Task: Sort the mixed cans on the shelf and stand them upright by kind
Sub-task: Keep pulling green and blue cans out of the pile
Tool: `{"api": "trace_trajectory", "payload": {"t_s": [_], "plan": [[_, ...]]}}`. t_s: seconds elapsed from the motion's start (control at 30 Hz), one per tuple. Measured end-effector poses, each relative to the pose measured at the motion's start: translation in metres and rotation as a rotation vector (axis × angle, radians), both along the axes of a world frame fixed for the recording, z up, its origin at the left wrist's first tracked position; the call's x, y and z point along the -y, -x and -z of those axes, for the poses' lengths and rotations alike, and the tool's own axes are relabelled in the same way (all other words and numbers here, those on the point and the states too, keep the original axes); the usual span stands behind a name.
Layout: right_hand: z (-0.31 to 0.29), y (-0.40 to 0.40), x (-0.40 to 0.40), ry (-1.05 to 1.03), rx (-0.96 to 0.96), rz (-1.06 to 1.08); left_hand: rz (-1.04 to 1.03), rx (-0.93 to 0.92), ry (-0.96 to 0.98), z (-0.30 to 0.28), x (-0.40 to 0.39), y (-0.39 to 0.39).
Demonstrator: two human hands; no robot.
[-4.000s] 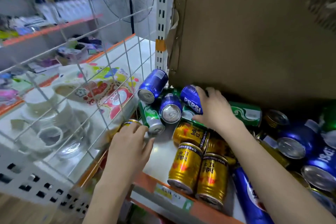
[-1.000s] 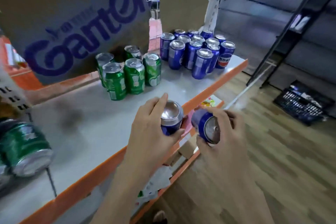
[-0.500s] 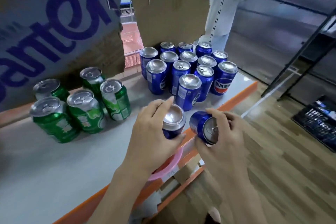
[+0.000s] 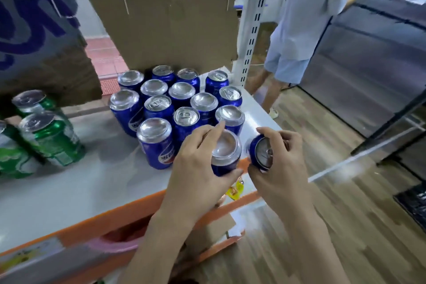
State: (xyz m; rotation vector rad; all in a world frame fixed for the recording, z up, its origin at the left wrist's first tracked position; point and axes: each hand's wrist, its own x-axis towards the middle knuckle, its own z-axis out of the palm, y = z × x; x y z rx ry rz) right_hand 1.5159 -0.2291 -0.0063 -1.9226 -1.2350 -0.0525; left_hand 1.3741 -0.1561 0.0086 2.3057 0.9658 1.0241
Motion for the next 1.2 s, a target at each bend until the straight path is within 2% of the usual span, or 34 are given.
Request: {"api": "trace_trajectory", "payload": {"t_s": [0.23,0.43,0.6,0.77,1.03,1.2], "plan": [[0.0,-0.047,-0.016,0.064,-0.064,-0.051,-0.04,-0.02,-0.084,-0.004,-0.012,-0.041],[-0.001,-0.079,-0.026,0.046,-0.093,-0.061,0.054,-0.011,-0.105,-0.003,-0.017,-0.076],[0.001,-0.121,-0.041,0.05,-0.086,-0.11,0.053,-0.097,-0.172,0.01,-0.014,-0.109],[-0.002,-0.168,-0.069,0.065,-0.097,-0.241,-0.118,-0.293,-0.306,0.018,-0.026,-0.142],[-0.01,-0.214,-0.137,0.136,-0.035,-0.591,-0.539,-0.507,-0.216,0.02,-0.039,-0.177],[-0.014,-0.209,-0.187,0.203,-0.012,-0.74,-0.677,-0.574,-0.157,0.025,-0.042,-0.191]]}}
